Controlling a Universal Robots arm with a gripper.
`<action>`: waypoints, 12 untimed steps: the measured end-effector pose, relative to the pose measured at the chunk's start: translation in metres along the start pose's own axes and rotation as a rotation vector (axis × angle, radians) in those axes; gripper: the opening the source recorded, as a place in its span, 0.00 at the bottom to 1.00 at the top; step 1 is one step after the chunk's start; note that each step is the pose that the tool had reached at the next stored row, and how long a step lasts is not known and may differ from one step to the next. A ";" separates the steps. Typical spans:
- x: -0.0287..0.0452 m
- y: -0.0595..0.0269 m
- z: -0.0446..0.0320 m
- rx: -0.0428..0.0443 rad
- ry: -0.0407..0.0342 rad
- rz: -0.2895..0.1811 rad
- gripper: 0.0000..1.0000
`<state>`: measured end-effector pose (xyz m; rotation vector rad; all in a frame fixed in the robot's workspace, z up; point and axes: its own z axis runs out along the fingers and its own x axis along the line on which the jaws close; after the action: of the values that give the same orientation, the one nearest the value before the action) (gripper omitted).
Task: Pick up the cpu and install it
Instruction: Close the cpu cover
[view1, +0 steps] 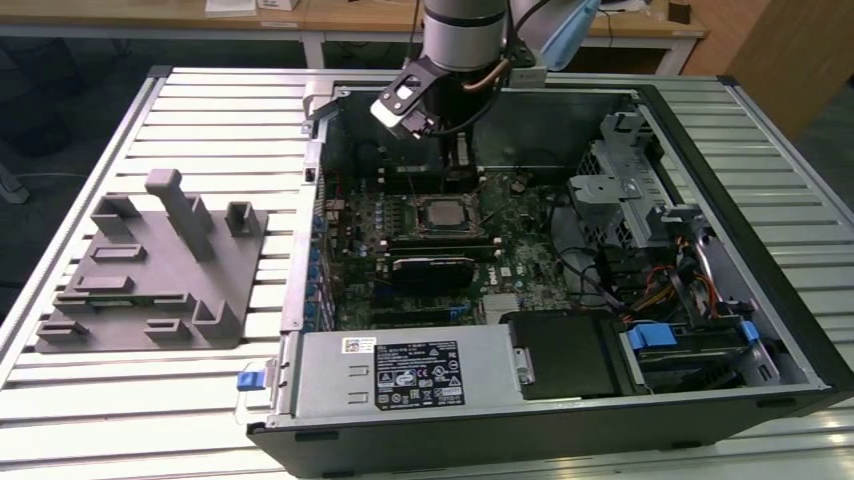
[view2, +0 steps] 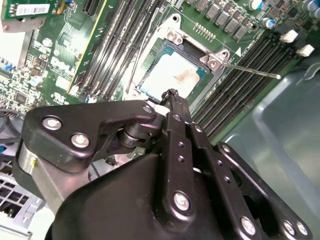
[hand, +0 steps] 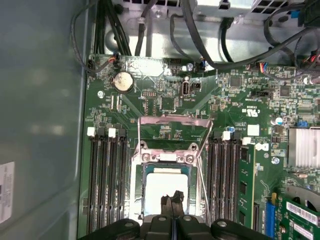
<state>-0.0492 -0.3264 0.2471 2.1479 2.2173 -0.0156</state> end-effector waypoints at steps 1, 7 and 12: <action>-0.0001 0.0001 -0.0024 0.0000 0.0000 0.000 0.11; -0.0009 0.0006 -0.0198 0.0000 0.0000 0.000 0.11; -0.0012 0.0008 -0.0260 -0.0001 0.0002 0.000 0.11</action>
<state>-0.0492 -0.3263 0.2731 2.1479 2.2174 -0.0152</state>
